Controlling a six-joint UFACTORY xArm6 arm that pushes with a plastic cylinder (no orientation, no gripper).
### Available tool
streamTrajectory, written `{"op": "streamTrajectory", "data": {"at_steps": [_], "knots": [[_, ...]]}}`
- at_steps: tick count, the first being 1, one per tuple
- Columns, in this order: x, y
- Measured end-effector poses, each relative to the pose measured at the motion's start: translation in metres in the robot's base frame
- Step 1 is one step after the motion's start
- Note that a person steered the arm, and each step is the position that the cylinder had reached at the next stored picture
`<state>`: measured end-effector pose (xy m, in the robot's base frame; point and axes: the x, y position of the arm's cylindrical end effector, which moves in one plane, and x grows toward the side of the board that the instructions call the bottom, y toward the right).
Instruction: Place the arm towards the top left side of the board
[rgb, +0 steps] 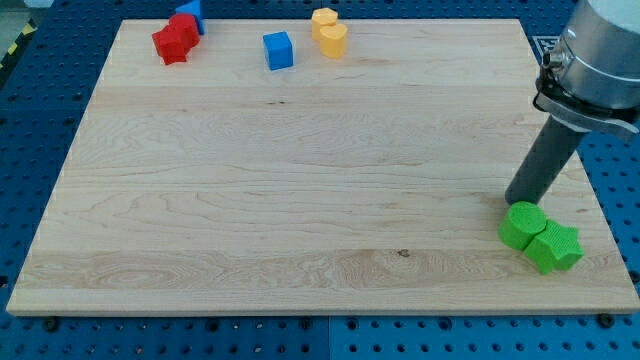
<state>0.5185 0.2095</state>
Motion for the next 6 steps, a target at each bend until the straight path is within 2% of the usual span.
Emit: {"op": "streamTrajectory", "data": {"at_steps": [2, 3, 4, 6], "knots": [[0.007, 0.0], [-0.012, -0.025], [-0.051, -0.081], [-0.123, -0.239]]}}
